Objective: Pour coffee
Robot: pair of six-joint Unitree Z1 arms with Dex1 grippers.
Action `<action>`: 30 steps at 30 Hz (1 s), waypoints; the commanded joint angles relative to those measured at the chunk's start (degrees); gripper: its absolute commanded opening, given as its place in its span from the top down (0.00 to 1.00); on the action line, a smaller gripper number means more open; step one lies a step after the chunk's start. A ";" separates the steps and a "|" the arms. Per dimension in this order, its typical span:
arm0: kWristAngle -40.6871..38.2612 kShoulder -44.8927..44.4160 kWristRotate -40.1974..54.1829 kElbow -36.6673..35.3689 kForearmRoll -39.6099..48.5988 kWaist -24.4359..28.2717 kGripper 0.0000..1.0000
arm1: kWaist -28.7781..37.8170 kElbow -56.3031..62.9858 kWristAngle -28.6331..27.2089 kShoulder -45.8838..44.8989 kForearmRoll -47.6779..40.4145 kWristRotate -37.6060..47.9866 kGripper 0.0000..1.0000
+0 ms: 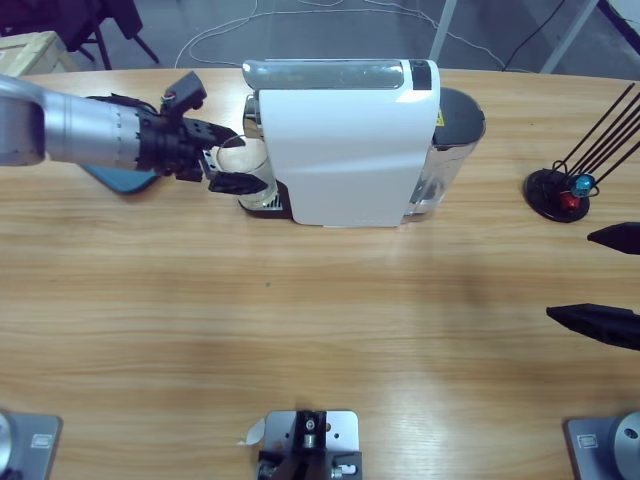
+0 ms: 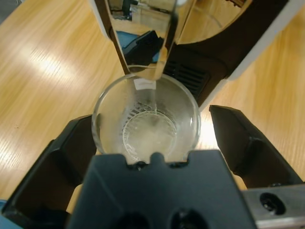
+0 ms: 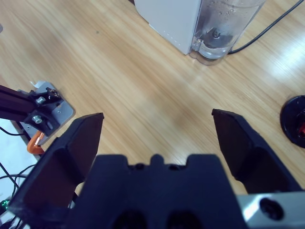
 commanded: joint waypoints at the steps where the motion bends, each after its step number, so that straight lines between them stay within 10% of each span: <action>1: -0.99 3.58 0.64 0.36 -1.87 -0.39 0.19 | -0.62 0.27 -0.87 2.98 0.36 -0.87 0.00; 7: 0.06 2.76 0.63 1.71 -1.87 -0.39 0.54 | -0.62 0.33 -0.96 2.54 0.27 -0.96 0.00; 10: 1.45 2.37 0.92 2.27 -1.87 -0.39 1.00 | -0.71 0.31 -0.96 2.56 0.27 -0.96 0.00; 15: 1.50 -2.50 0.22 5.21 -4.29 1.25 1.00 | -0.71 0.31 -1.01 2.61 0.27 -0.96 0.00; 22: 23.42 -17.26 -12.84 9.11 -11.53 12.01 1.00 | -0.80 0.24 -1.22 3.05 0.27 -0.96 0.00; 30: 30.07 -6.56 -20.89 5.24 -11.48 22.99 1.00 | -0.89 0.24 -2.03 3.05 0.18 -0.87 0.00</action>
